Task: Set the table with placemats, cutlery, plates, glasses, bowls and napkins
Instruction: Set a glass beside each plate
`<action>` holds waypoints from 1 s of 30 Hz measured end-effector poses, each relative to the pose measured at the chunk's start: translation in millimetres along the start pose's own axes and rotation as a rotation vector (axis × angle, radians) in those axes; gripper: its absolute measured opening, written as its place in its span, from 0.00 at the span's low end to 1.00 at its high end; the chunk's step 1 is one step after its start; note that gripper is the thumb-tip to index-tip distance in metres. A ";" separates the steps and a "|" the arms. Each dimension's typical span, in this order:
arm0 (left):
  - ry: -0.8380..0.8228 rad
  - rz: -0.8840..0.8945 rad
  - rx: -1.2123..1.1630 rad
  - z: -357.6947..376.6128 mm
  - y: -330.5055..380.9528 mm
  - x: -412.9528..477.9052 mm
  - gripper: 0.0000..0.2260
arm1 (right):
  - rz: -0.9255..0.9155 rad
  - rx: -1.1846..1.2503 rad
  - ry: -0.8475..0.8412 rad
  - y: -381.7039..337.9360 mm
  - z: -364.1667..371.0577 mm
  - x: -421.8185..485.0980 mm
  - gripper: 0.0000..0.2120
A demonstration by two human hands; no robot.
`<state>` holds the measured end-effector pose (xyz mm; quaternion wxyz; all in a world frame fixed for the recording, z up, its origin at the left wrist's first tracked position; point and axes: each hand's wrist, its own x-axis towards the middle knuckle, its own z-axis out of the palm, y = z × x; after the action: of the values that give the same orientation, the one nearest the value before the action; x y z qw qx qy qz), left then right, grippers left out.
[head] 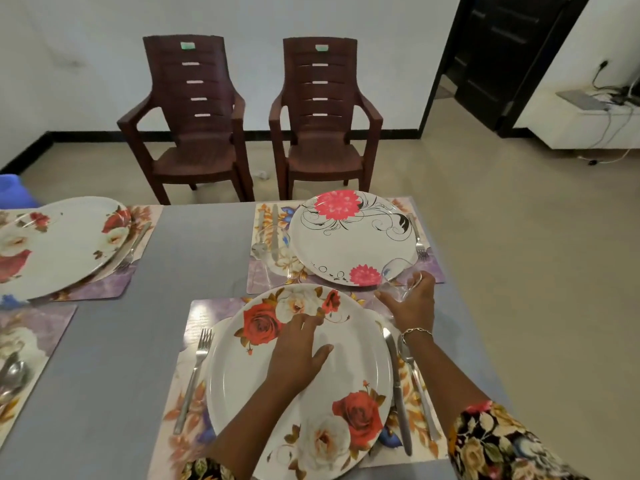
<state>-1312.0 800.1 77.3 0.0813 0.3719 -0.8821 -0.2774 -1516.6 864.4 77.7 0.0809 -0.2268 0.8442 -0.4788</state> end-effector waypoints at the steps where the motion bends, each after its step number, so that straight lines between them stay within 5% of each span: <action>1: 0.009 -0.008 -0.002 0.5 0.5 -0.9 0.21 | -0.001 0.007 -0.010 0.2 -0.3 0.4 0.34; 7: 0.074 -0.067 -0.016 0.9 3.0 -10.9 0.21 | 0.083 0.049 0.049 6.1 -1.9 -18.2 0.42; 13: 0.192 -0.150 -0.052 -9.1 -6.8 -38.0 0.19 | 0.072 0.123 0.166 -1.5 -2.7 -81.0 0.33; 19: 0.302 -0.307 -0.113 -38.7 -30.6 -88.2 0.31 | -0.308 0.096 -0.175 -22.7 33.5 -145.1 0.26; 23: 0.412 -0.480 -0.118 -64.4 -73.2 -139.1 0.20 | -0.427 0.110 -0.454 -66.5 76.4 -191.4 0.22; 30: 0.613 -0.698 -0.168 -118.7 -173.1 -260.1 0.20 | -0.595 0.225 -0.820 -149.7 170.4 -314.4 0.21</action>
<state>-980.0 833.0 97.3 0.2696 0.7030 -0.6143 -0.2362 -1132.6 812.0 88.9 0.2895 -0.6160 0.5853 -0.4407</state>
